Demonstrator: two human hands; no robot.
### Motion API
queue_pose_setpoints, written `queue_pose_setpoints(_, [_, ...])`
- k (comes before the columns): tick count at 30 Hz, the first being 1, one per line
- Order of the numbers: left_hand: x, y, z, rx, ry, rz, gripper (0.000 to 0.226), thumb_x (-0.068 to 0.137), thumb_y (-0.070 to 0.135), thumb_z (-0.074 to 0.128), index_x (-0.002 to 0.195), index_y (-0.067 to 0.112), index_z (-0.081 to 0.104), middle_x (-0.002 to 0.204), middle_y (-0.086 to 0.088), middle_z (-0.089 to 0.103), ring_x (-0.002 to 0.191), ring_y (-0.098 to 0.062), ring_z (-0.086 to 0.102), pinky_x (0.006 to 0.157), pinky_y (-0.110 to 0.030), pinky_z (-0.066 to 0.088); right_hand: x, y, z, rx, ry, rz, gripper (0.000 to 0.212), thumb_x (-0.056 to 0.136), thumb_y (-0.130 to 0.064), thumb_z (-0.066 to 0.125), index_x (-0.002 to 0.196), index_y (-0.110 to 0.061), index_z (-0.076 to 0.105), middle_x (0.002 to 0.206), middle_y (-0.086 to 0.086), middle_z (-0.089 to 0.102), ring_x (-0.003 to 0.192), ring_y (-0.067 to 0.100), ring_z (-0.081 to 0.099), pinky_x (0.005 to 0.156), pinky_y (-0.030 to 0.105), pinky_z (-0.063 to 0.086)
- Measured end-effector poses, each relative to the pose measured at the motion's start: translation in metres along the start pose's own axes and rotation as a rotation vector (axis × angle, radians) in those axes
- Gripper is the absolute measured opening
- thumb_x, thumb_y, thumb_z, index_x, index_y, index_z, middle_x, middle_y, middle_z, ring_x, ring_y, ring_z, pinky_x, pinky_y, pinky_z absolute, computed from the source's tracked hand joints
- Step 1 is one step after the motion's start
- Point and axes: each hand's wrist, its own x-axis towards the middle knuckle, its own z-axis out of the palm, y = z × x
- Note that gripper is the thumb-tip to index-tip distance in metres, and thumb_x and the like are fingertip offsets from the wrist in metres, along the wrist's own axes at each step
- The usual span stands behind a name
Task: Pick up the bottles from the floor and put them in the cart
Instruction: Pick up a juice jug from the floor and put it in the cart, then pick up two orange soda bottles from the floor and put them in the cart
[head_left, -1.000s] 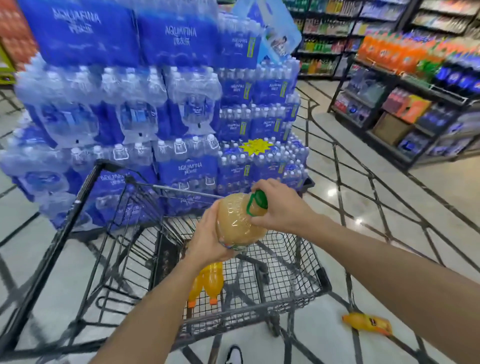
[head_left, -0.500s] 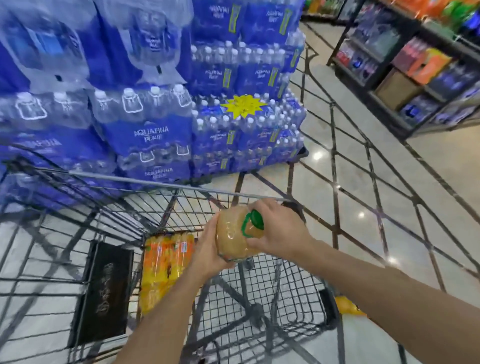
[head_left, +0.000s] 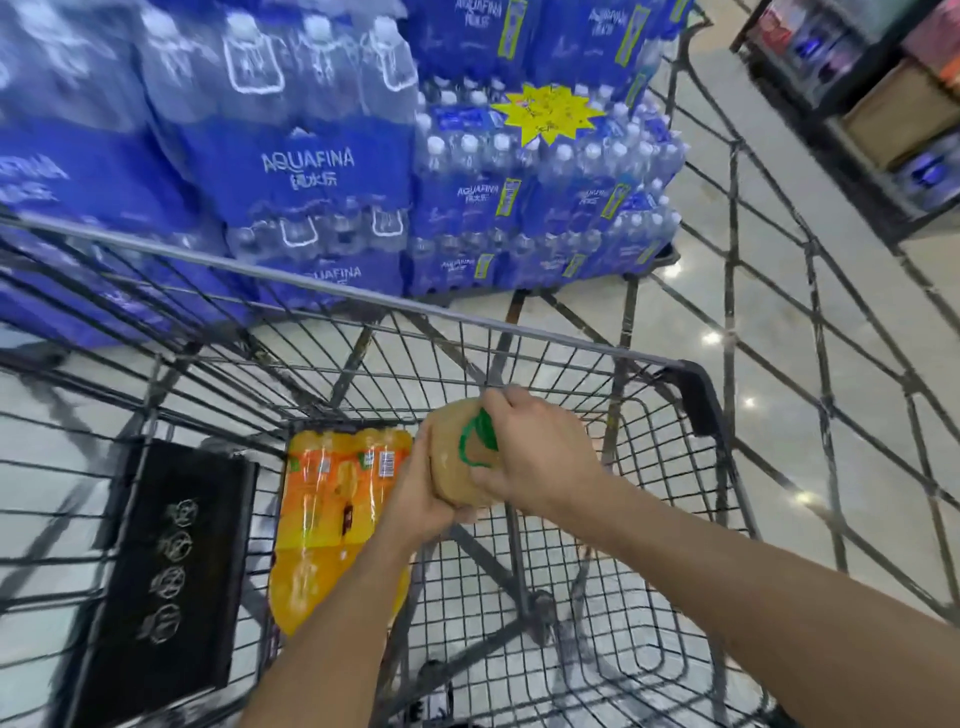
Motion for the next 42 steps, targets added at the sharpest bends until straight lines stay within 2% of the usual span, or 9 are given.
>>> queue_pose_setpoints(3, [0.003, 0.003, -0.004, -0.226, -0.03, -0.087, 0.026, 0.09, 0.04, 0.075, 0.115, 0.046, 0.071, 0.103, 0.01, 0.073, 0.09, -0.015, 0.07, 0.061, -0.037, 0.059, 0.002, -0.002, 0.0, 0.004, -0.024, 0.01, 0.062, 0.076, -0.046, 0.07, 0.125, -0.017, 0.045, 0.116, 0.006, 0.055, 0.095, 0.028, 0.06, 0.076, 0.039, 0.053])
queue_pose_setpoints(4, [0.001, 0.007, -0.009, -0.207, -0.05, -0.124, 0.026, 0.09, 0.041, 0.075, 0.115, 0.045, 0.072, 0.102, 0.006, 0.073, 0.09, -0.018, 0.07, 0.062, -0.04, 0.059, 0.001, -0.001, 0.0, 0.02, -0.027, 0.012, 0.065, 0.075, -0.045, 0.071, 0.128, -0.018, 0.044, 0.119, 0.006, 0.054, 0.098, 0.028, 0.06, 0.078, 0.04, 0.053])
queue_pose_setpoints(7, [-0.002, 0.012, -0.03, 0.116, -0.092, -0.107, 0.111, 0.07, 0.019, 0.093, 0.155, 0.046, 0.028, 0.139, 0.024, 0.05, 0.124, 0.003, 0.05, 0.099, -0.018, 0.043, -0.001, -0.002, -0.001, 0.053, -0.015, 0.004, 0.078, 0.073, -0.048, 0.074, 0.137, -0.021, 0.039, 0.126, 0.005, 0.052, 0.111, 0.028, 0.055, 0.087, 0.04, 0.05])
queue_pose_setpoints(10, [-0.005, 0.024, -0.057, 0.081, -0.136, -0.198, 0.134, 0.06, 0.028, 0.098, 0.162, 0.029, 0.011, 0.142, 0.003, 0.053, 0.124, -0.016, 0.055, 0.091, -0.025, 0.044, -0.001, 0.002, -0.011, 0.059, -0.052, 0.0, 0.104, 0.065, -0.066, 0.076, 0.148, -0.025, 0.028, 0.136, 0.005, 0.05, 0.122, 0.029, 0.049, 0.099, 0.041, 0.043])
queue_pose_setpoints(12, [-0.008, 0.031, -0.079, 0.136, -0.15, -0.207, 0.132, 0.06, 0.028, 0.098, 0.161, 0.034, 0.013, 0.144, 0.003, 0.053, 0.121, -0.021, 0.058, 0.083, -0.03, 0.049, -0.005, 0.008, -0.024, 0.05, -0.102, -0.003, 0.114, 0.062, -0.077, 0.072, 0.152, -0.029, 0.021, 0.143, 0.004, 0.047, 0.127, 0.028, 0.047, 0.102, 0.041, 0.041])
queue_pose_setpoints(17, [-0.01, 0.078, -0.144, 0.353, -0.115, -0.123, 0.118, 0.065, 0.034, 0.095, 0.158, 0.043, 0.023, 0.161, 0.01, 0.034, 0.145, -0.017, 0.038, 0.115, -0.038, 0.038, -0.02, 0.03, -0.074, 0.023, -0.07, 0.042, 0.107, 0.071, -0.084, 0.058, 0.155, -0.033, 0.015, 0.149, 0.002, 0.042, 0.131, 0.028, 0.045, 0.102, 0.044, 0.043])
queue_pose_setpoints(28, [0.022, 0.309, -0.233, 0.676, 0.026, 0.282, 0.076, 0.083, 0.044, 0.074, 0.152, 0.031, 0.045, 0.147, -0.003, 0.055, 0.135, -0.026, 0.05, 0.107, -0.048, 0.044, -0.128, 0.08, -0.256, -0.028, 0.265, 0.318, 0.092, 0.082, -0.081, 0.043, 0.156, -0.033, 0.017, 0.156, -0.002, 0.035, 0.137, 0.023, 0.041, 0.101, 0.04, 0.043])
queue_pose_setpoints(34, [0.035, 0.469, -0.185, 0.657, -0.001, 0.644, 0.072, 0.084, 0.041, 0.079, 0.148, 0.024, 0.052, 0.15, -0.008, 0.053, 0.135, -0.029, 0.052, 0.109, -0.048, 0.042, -0.257, 0.106, -0.335, -0.086, 0.437, 0.597, 0.093, 0.08, -0.085, 0.039, 0.155, -0.037, 0.016, 0.158, -0.003, 0.032, 0.14, 0.022, 0.037, 0.104, 0.043, 0.043])
queue_pose_setpoints(42, [-0.033, 0.63, -0.03, 0.642, -0.193, 1.038, 0.077, 0.087, 0.05, 0.072, 0.154, 0.026, 0.042, 0.155, -0.007, 0.047, 0.139, -0.03, 0.045, 0.113, -0.046, 0.033, -0.502, 0.117, -0.361, -0.201, 0.514, 1.062, 0.092, 0.08, -0.086, 0.038, 0.154, -0.036, 0.015, 0.159, 0.002, 0.031, 0.136, 0.029, 0.041, 0.099, 0.046, 0.045])
